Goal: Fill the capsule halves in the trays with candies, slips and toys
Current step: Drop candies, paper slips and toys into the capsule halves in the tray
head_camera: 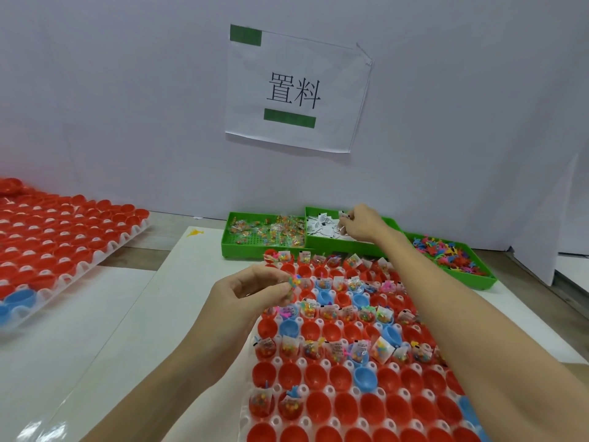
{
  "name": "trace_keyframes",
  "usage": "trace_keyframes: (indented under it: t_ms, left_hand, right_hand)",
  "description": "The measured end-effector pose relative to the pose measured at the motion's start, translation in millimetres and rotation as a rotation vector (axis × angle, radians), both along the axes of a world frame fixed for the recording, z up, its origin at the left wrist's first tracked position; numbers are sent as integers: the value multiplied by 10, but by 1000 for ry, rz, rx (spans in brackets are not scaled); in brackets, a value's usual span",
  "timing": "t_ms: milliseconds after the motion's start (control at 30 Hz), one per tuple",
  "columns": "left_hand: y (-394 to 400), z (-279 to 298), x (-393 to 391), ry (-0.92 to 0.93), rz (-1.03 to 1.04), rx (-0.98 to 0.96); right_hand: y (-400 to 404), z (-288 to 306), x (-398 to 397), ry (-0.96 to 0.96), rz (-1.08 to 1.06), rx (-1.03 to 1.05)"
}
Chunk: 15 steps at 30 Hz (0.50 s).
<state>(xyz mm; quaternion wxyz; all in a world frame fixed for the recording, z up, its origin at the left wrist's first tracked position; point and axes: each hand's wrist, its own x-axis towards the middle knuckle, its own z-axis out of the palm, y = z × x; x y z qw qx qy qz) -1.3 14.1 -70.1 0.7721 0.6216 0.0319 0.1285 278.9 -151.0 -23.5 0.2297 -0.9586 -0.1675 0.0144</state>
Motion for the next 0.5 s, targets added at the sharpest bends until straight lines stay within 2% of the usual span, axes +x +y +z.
trace_keyframes:
  t_ms: [300, 500]
  left_hand:
    - [-16, -14, 2, 39, 2, 17]
    - [-12, -44, 13, 49, -4, 41]
  right_hand:
    - [-110, -55, -37, 4, 16, -89]
    - [-151, -88, -39, -59, 98, -134]
